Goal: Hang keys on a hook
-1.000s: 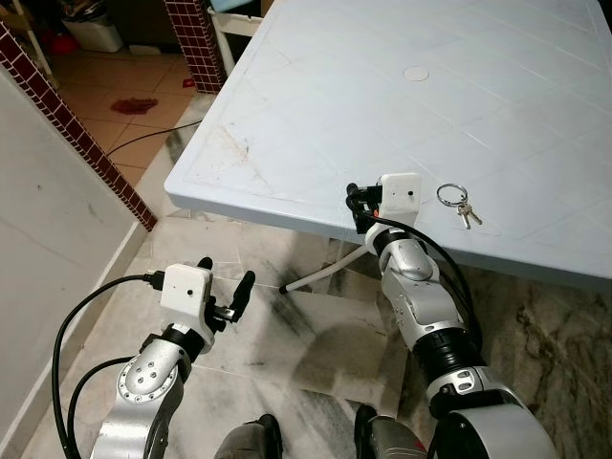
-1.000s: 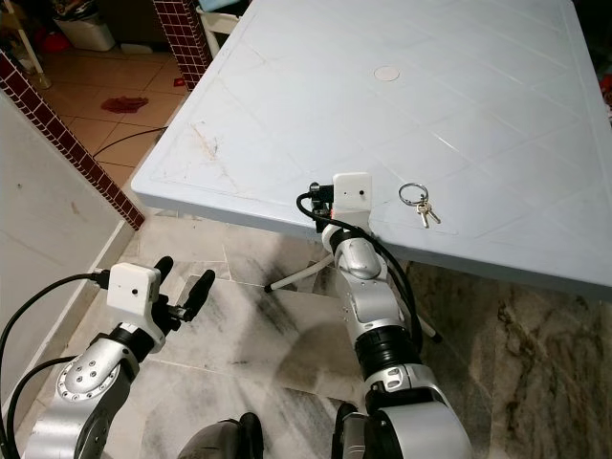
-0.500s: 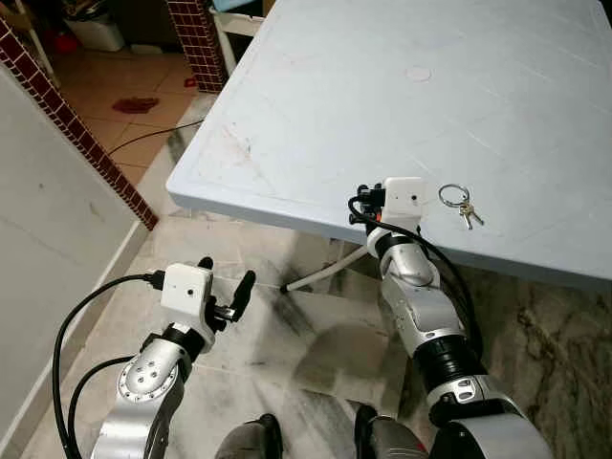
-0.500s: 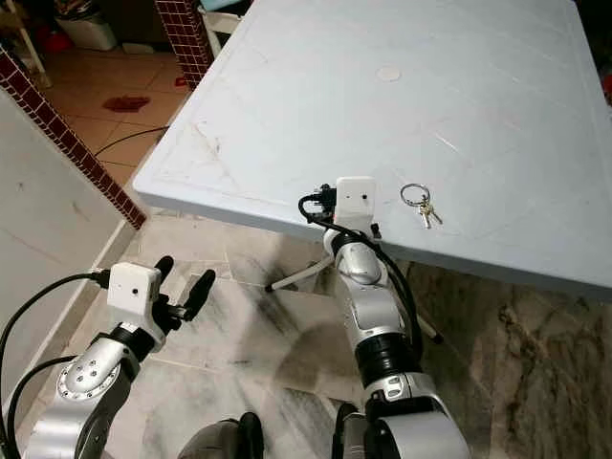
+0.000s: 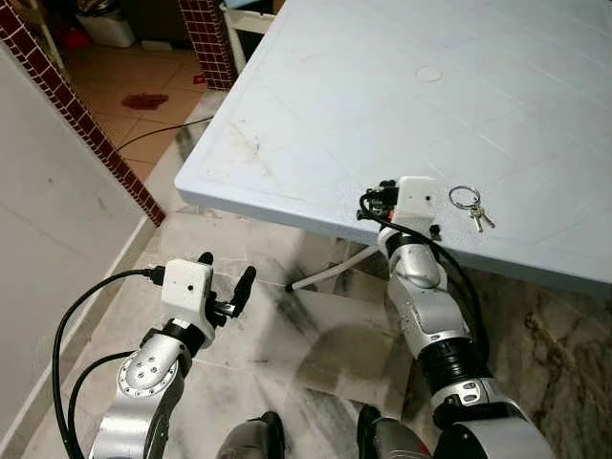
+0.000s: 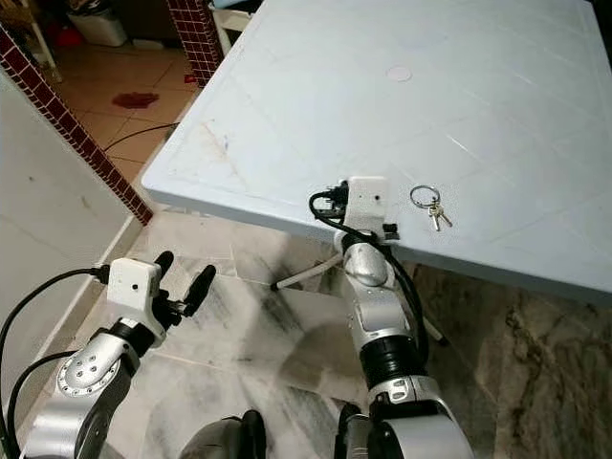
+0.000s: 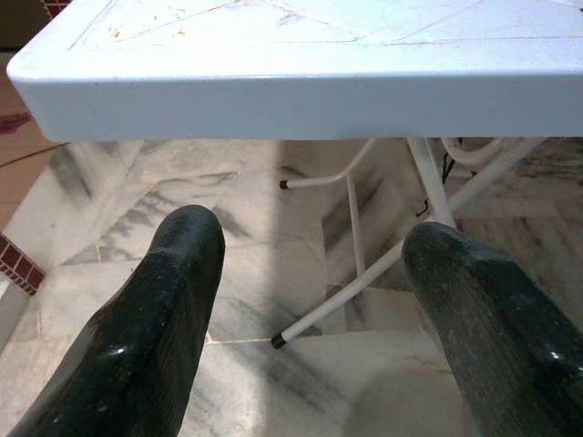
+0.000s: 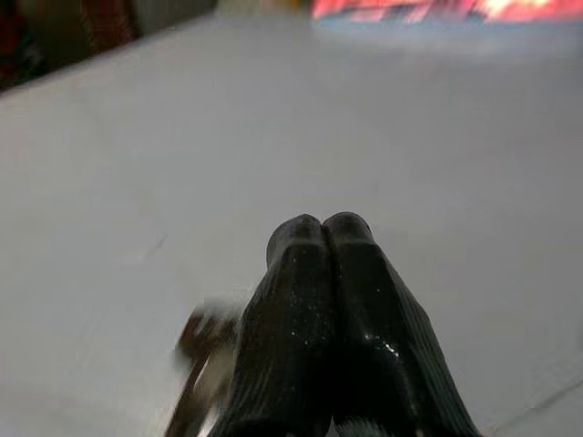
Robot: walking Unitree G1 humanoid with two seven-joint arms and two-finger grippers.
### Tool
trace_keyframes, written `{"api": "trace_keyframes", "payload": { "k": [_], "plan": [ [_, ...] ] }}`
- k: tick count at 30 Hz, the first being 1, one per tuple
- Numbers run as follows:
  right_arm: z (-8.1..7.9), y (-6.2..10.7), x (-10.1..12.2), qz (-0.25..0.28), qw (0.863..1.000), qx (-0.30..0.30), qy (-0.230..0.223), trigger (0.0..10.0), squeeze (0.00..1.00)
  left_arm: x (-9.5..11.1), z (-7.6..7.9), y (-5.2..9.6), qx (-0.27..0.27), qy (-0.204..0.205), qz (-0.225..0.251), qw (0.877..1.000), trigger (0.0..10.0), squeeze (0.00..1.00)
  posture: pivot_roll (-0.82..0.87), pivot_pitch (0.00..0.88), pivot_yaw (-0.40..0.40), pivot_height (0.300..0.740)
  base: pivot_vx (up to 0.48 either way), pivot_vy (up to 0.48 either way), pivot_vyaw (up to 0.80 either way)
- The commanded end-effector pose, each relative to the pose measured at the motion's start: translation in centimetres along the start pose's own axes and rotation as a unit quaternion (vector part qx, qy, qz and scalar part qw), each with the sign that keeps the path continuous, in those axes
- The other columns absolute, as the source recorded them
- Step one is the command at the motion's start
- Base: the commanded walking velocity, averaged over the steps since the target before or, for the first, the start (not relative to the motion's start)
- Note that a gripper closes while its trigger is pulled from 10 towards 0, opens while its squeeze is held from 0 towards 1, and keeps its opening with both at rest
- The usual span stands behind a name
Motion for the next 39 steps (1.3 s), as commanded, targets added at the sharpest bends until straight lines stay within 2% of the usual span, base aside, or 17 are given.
{"api": "trace_keyframes", "payload": {
  "k": [1, 10, 14, 15, 16, 17, 18, 19, 23, 25, 31, 39],
  "plan": [
    [0.1, -0.2, 2.0, 0.046, 0.999, -0.011, 0.017, 0.0, 0.0, -0.5, -0.6, 0.3, 0.008, -0.006, -0.011, 1.0, 10.0, 0.0, 0.06, 0.203, 0.123, 0.74, 0.0, 0.0, 0.0],
    [-0.2, -0.2, 3.2, 0.078, 0.996, -0.011, 0.032, 0.0, 0.0, -0.5, -0.6, 0.2, 0.007, -0.006, -0.011, 1.0, 10.0, 0.0, 0.06, 0.201, 0.125, 0.74, 0.0, 0.0, 0.0],
    [-0.6, 0.0, 3.7, 0.095, 0.994, -0.004, 0.056, 0.0, 0.0, -0.5, -0.6, 0.2, 0.007, -0.007, -0.011, 1.0, 10.0, 0.0, 0.06, 0.2, 0.128, 0.74, 0.0, 0.0, 0.0],
    [-0.9, 0.0, 3.9, 0.1, 0.993, 0.001, 0.063, 2.3, 0.0, -0.5, -0.6, 0.2, 0.007, -0.007, -0.011, 1.0, 10.0, 0.0, 0.06, 0.2, 0.128, 0.74, 0.0, 0.0, 0.0],
    [-1.3, 0.1, 3.9, 0.102, 0.992, 0.011, 0.07, 5.2, 0.0, -0.5, -0.6, 0.2, 0.007, -0.007, -0.011, 1.0, 10.0, 0.0, 0.06, 0.201, 0.129, 0.74, 0.0, 0.0, 0.0],
    [-2.0, 0.2, 3.8, 0.097, 0.993, 0.027, 0.065, 10.0, 0.15, -0.5, -0.6, 0.2, 0.007, -0.007, -0.011, 1.0, 10.0, 0.0, 0.06, 0.201, 0.129, 0.74, 0.0, 0.0, 0.0],
    [-2.5, 0.3, 3.6, 0.092, 0.993, 0.037, 0.06, 10.0, 0.15, -0.5, -0.6, 0.2, 0.006, -0.007, -0.011, 1.0, 10.0, 0.0, 0.06, 0.201, 0.129, 0.74, 0.0, 0.0, 0.0],
    [-3.3, 0.5, 2.6, 0.064, 0.996, 0.052, 0.044, 10.0, 1.0, -0.5, -0.5, 0.2, 0.005, -0.007, -0.011, 1.0, 10.0, 0.0, 0.06, 0.203, 0.128, 0.74, 0.0, 0.0, 0.0],
    [-3.7, 0.8, 1.8, 0.045, 0.997, 0.056, 0.031, 10.0, 1.0, -0.5, -0.5, 0.2, 0.005, -0.007, -0.011, 1.0, 10.0, 0.0, 0.06, 0.203, 0.129, 0.74, 0.0, 0.0, 0.0],
    [-4.0, 1.1, 0.9, 0.017, 0.998, 0.061, 0.015, 10.0, 1.0, -0.5, -0.4, 0.2, 0.005, -0.006, -0.011, 1.0, 10.0, 0.0, 0.06, 0.205, 0.127, 0.74, 0.0, 0.0, 0.0],
    [-3.4, 1.1, -1.0, -0.037, 0.999, 0.037, -0.002, 10.0, 1.0, -0.5, -0.5, 0.3, 0.005, -0.005, -0.013, 1.0, 10.0, 0.0, 0.06, 0.207, 0.128, 0.74, 0.0, 0.0, 0.0],
    [-3.8, 1.0, -1.1, -0.05, 0.998, 0.038, 0.009, 10.0, 1.0, -0.5, -0.5, 0.2, 0.005, -0.005, -0.012, 1.0, 10.0, 0.0, 0.06, 0.207, 0.127, 0.74, 0.0, 0.0, 0.0]
  ]
}}
Point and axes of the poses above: a point about 5 cm out from each wrist's last joint towards the gripper, its own y axis pointing back from the gripper into the wrist, its own x axis along the axis of the wrist's last joint, z = x × y, the point moved 4 cm from there along -y, pointing out of the wrist towards the gripper, and after that the axes turned 9 degrees about y, right-handed, at the moved point
